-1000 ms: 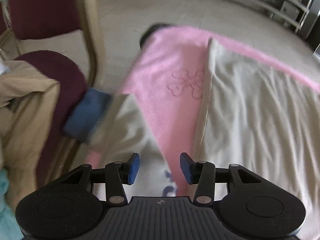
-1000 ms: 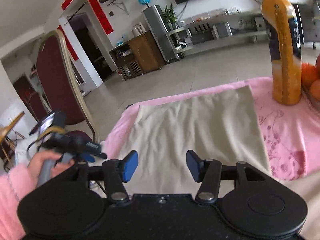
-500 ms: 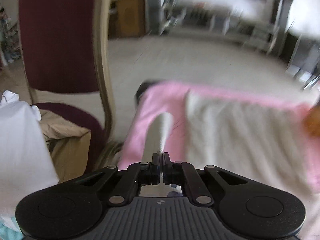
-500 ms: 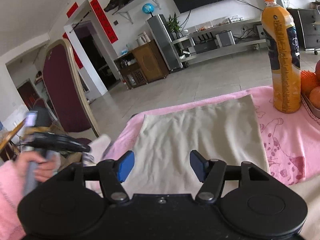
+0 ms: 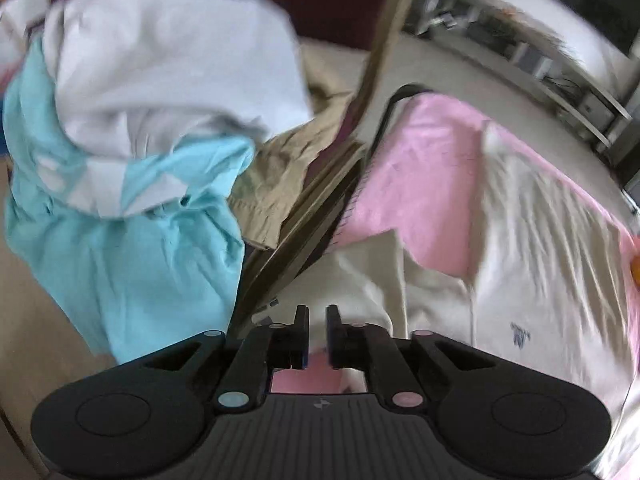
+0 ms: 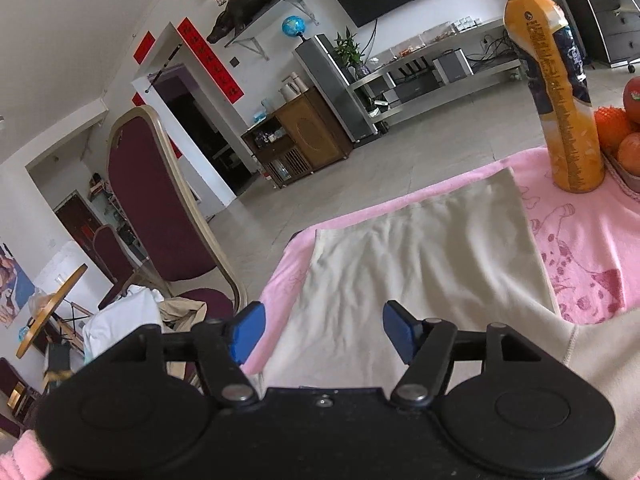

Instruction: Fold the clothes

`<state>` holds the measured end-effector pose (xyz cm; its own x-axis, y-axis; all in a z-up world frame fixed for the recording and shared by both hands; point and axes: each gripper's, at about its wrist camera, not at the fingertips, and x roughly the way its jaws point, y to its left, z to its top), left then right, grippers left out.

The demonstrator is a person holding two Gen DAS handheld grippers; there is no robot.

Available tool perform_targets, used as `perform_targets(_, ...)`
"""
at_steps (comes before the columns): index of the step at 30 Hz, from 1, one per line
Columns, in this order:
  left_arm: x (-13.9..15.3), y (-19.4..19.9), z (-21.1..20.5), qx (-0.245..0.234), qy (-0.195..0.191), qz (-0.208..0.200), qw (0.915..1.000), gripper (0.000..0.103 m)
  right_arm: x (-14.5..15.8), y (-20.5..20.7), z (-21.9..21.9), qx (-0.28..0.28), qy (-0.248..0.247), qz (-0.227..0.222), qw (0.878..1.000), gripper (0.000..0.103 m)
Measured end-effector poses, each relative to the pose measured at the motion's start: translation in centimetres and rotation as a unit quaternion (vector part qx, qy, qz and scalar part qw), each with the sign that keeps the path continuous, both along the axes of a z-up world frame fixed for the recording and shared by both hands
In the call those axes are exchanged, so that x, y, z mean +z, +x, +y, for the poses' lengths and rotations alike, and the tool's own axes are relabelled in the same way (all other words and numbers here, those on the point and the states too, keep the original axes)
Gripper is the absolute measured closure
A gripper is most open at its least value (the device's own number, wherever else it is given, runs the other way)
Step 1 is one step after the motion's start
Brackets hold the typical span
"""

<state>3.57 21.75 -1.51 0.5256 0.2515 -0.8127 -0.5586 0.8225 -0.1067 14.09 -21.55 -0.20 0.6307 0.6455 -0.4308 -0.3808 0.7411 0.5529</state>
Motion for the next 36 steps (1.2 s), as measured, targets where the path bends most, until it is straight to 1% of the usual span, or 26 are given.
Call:
perform_targets(1,0.4,-0.3,-0.9,-0.016,0.017,-0.006,0.9997,0.087,0.0,0.0,0.0,0.000,-0.002,-0.001,1.000,0.038)
perform_targets(3,0.7,-0.8,-2.7,-0.053,0.043,-0.011,0.9976,0.084,0.1,0.1,0.0,0.002,-0.003,-0.003,1.000,0.037)
perform_targets(4,0.4,-0.9,-3.6,-0.071,0.042,-0.005,0.9966,0.082,0.1,0.1,0.0,0.002,-0.004,-0.003,1.000,0.037)
perform_targets(6,-0.6,-1.4,-4.9,-0.089,0.014,0.009,0.9958,0.079,0.0,0.2,0.0,0.007,-0.002,-0.002,1.000,0.037)
perform_targets(8,-2.1,-1.3,-5.4,-0.077,-0.038,0.023,0.9960,0.076,0.0,0.3,0.2,0.013,-0.003,-0.002,1.000,0.037)
perform_targets(11,-4.4,-0.7,-5.4,-0.039,-0.091,0.024,0.9948,0.073,0.2,0.1,0.4,0.019,-0.011,-0.008,1.000,0.036)
perform_targets(13,-5.4,-0.3,-5.5,-0.022,-0.099,0.022,0.9946,0.073,0.2,-0.1,0.5,0.022,-0.016,-0.013,1.000,0.036)
perform_targets(15,-6.2,0.2,-5.6,-0.019,-0.099,0.029,0.9945,0.073,0.2,-0.2,0.5,0.023,-0.019,-0.014,0.999,0.036)
perform_targets(17,-6.9,0.7,-5.8,-0.022,-0.095,0.045,0.9943,0.076,0.1,-0.2,0.2,0.021,-0.021,-0.012,0.999,0.036)
perform_targets(18,-7.2,0.9,-5.8,-0.021,-0.091,0.052,0.9942,0.080,0.1,-0.1,0.1,0.021,-0.020,-0.011,1.000,0.036)
perform_targets(20,-7.2,0.8,-5.6,-0.020,-0.084,0.057,0.9946,0.097,0.1,0.0,-0.1,0.020,-0.014,-0.008,1.000,0.035)
perform_targets(21,-7.1,0.7,-5.5,-0.020,-0.080,0.056,0.9950,0.102,0.1,0.0,-0.2,0.019,-0.011,-0.006,1.000,0.035)
perform_targets(22,-6.8,0.6,-5.4,-0.021,-0.073,0.057,0.9955,0.103,0.1,0.0,-0.3,0.019,-0.010,-0.006,1.000,0.035)
perform_targets(25,-5.4,0.4,-5.7,-0.033,-0.033,0.067,0.9967,0.103,0.2,-0.1,-0.3,0.019,-0.011,-0.007,1.000,0.035)
perform_targets(26,-5.0,0.3,-5.9,-0.037,-0.020,0.074,0.9964,0.099,0.2,-0.1,-0.3,0.020,-0.012,-0.006,1.000,0.035)
perform_targets(27,-4.6,0.3,-6.2,-0.041,-0.006,0.082,0.9958,0.093,0.2,-0.1,-0.2,0.021,-0.012,-0.006,1.000,0.035)
perform_targets(29,-4.3,0.4,-6.7,-0.044,0.009,0.088,0.9951,0.061,0.1,-0.2,-0.2,0.022,-0.013,-0.005,1.000,0.035)
perform_targets(31,-4.6,0.8,-7.0,-0.041,0.015,0.082,0.9957,0.062,0.1,-0.2,-0.1,0.023,-0.014,-0.005,1.000,0.035)
perform_targets(34,-6.0,1.7,-7.2,-0.029,0.013,0.089,0.9955,0.062,0.1,-0.2,0.0,0.025,-0.016,-0.004,1.000,0.034)
perform_targets(36,-7.0,2.3,-7.1,-0.017,0.014,0.095,0.9952,0.066,0.1,-0.2,0.1,0.027,-0.017,-0.003,0.999,0.034)
